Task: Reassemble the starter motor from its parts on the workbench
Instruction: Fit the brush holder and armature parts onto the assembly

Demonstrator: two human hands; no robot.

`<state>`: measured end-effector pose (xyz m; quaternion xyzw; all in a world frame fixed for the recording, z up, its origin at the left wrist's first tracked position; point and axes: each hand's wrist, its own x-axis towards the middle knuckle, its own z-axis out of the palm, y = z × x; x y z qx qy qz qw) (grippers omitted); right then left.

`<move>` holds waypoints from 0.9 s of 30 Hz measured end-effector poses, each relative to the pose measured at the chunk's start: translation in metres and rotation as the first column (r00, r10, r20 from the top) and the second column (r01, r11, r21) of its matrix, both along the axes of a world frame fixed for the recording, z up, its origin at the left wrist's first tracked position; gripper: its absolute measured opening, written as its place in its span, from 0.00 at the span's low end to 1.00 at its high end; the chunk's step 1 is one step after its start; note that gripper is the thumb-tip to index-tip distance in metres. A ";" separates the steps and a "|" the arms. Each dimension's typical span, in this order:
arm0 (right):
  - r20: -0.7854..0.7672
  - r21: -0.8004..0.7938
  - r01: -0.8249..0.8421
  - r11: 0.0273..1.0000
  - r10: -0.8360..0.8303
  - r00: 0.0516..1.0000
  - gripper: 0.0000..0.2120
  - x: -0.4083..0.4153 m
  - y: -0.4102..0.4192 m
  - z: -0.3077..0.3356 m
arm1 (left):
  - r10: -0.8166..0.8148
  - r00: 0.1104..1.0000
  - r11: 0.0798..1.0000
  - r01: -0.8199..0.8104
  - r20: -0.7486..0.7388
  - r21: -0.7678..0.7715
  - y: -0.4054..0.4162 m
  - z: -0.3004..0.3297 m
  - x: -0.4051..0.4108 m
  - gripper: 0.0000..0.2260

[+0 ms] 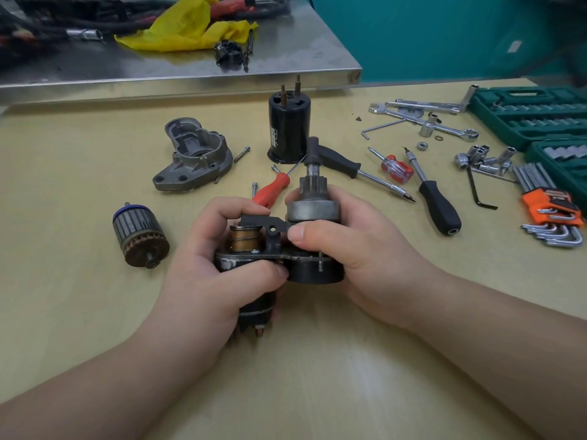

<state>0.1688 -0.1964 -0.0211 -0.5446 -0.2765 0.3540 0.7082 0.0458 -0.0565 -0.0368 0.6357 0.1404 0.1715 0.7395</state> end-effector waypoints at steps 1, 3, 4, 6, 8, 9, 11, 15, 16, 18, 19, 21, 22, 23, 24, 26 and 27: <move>-0.002 0.005 -0.002 1.000 0.002 1.000 0.13 0.000 0.000 0.000 | 0.000 1.000 1.000 0.000 0.001 -0.002 0.000 0.000 0.000 0.25; -0.006 0.009 -0.006 1.000 0.006 1.000 0.13 0.000 0.000 0.000 | 0.007 1.000 1.000 -0.007 0.005 -0.006 0.000 0.000 0.000 0.25; -0.012 0.009 -0.010 1.000 0.010 1.000 0.13 -0.001 0.000 -0.001 | 0.015 1.000 1.000 -0.015 0.006 -0.006 0.000 0.000 0.000 0.24; -0.024 0.010 -0.018 1.000 0.019 1.000 0.13 -0.002 0.000 -0.001 | 0.033 0.999 0.999 -0.033 0.007 -0.005 -0.001 -0.001 -0.001 0.24; -0.023 0.011 -0.017 1.000 0.017 1.000 0.14 -0.002 0.000 -0.002 | 0.044 0.999 0.999 -0.044 0.011 -0.006 -0.001 -0.001 -0.001 0.23; -0.024 0.011 -0.015 1.000 0.015 1.000 0.14 -0.003 0.000 -0.002 | 0.047 0.999 0.999 -0.047 0.011 -0.006 -0.002 0.000 0.000 0.22; -0.034 0.018 -0.011 1.000 0.011 0.999 0.14 -0.003 0.000 -0.002 | 0.050 0.999 0.999 -0.050 0.010 -0.006 -0.002 0.001 0.000 0.21; -0.062 0.025 -0.006 1.000 0.008 0.998 0.14 -0.003 0.000 -0.003 | 0.046 0.999 0.999 -0.046 0.007 -0.004 -0.003 0.002 0.001 0.21; -0.069 0.026 -0.005 1.000 0.007 0.998 0.13 -0.003 0.001 -0.003 | 0.050 0.999 0.999 -0.050 0.003 -0.003 -0.003 0.002 0.001 0.21; -0.087 0.034 -0.002 0.999 0.005 0.996 0.13 -0.003 0.001 -0.002 | 0.054 0.999 0.999 -0.054 -0.001 -0.005 -0.002 0.002 0.001 0.21; -0.096 0.039 0.001 0.999 0.003 0.995 0.13 -0.004 0.001 -0.002 | 0.054 0.999 0.999 -0.054 -0.001 -0.005 -0.003 0.002 0.000 0.21; -0.104 0.044 0.005 0.999 0.000 0.995 0.13 -0.004 0.001 -0.001 | 0.057 0.998 0.998 -0.057 -0.005 -0.003 -0.003 0.002 0.000 0.21; -0.107 0.044 0.004 0.999 0.001 0.994 0.13 -0.004 0.001 -0.001 | 0.058 0.998 0.998 -0.058 -0.008 -0.002 -0.003 0.002 0.000 0.21; -0.113 0.047 0.001 0.999 0.004 0.994 0.14 -0.004 0.001 -0.001 | 0.060 0.998 0.998 -0.060 -0.011 -0.001 -0.003 0.002 0.000 0.22; -0.121 0.052 -0.003 0.999 0.009 0.993 0.14 -0.004 0.001 -0.001 | 0.061 0.998 0.998 -0.061 -0.014 -0.001 -0.003 0.002 0.000 0.22; -0.135 0.062 -0.009 0.998 0.017 0.991 0.14 -0.005 0.001 -0.001 | 0.061 0.998 0.998 -0.061 -0.020 -0.002 -0.003 0.002 0.000 0.23; -0.139 0.063 -0.010 0.998 0.019 0.990 0.14 -0.005 0.001 0.000 | 0.062 0.998 0.998 -0.062 -0.021 -0.004 -0.003 0.002 0.000 0.23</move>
